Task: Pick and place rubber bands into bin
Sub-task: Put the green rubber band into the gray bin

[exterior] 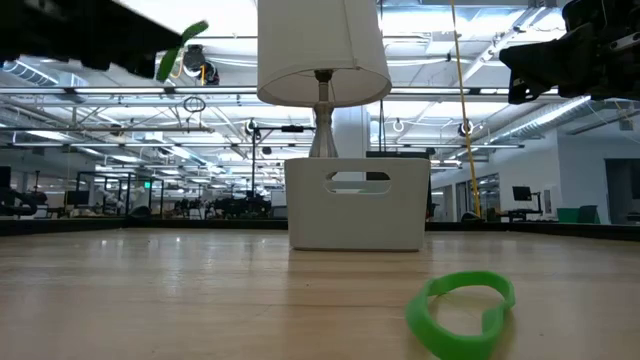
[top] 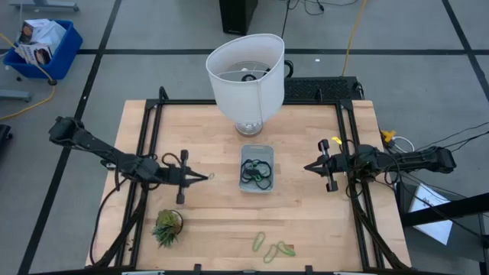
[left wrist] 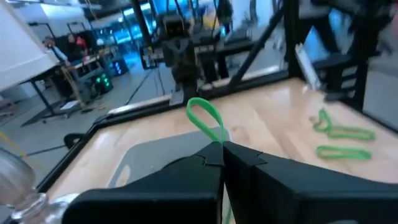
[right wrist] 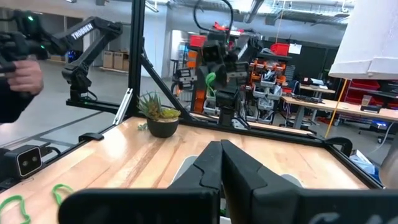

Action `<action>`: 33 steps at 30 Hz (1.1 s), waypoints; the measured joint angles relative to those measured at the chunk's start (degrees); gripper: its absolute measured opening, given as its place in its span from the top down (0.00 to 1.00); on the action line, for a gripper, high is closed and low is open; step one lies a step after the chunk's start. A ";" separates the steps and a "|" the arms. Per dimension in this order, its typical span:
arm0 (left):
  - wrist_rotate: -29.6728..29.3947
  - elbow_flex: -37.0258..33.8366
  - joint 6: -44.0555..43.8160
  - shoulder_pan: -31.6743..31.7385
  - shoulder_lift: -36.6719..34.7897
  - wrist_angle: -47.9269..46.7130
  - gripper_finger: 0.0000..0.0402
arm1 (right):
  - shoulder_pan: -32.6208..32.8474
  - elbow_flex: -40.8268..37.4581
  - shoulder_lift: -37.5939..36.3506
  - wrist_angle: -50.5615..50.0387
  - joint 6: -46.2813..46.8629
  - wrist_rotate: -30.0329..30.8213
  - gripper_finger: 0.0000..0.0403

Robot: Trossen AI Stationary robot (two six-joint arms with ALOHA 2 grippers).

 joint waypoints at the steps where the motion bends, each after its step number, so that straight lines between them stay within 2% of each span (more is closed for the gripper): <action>1: 0.64 -1.67 -0.09 0.56 -0.91 1.81 0.99 | -0.02 0.00 0.00 0.03 0.00 0.04 1.00; 6: 2.16 -8.41 -0.29 3.15 -3.62 10.06 0.99 | 0.00 0.00 -0.02 0.05 0.00 2.92 1.00; 9: 2.23 -10.42 -1.02 4.75 -4.13 10.86 0.99 | -0.02 0.00 -0.02 -0.02 0.00 5.70 1.00; 14: 2.26 -11.13 -3.95 7.09 -4.11 10.81 0.99 | -0.02 0.00 -0.02 -0.02 -0.08 5.92 1.00; 17: 0.43 -10.05 -8.56 8.86 -3.97 10.68 0.99 | -0.02 0.00 -0.02 -0.02 -0.17 5.90 1.00; 21: -0.30 -5.08 -16.36 11.94 -2.02 4.33 1.00 | -0.02 0.00 0.00 -0.02 -0.92 5.92 1.00; 26: 0.75 5.51 -16.24 13.34 7.17 -3.74 1.00 | -0.02 0.00 1.03 -0.07 -1.31 5.89 1.00; 33: 12.11 20.56 -10.93 16.55 26.02 -6.26 1.00 | -0.02 0.00 2.45 0.54 -1.31 5.89 1.00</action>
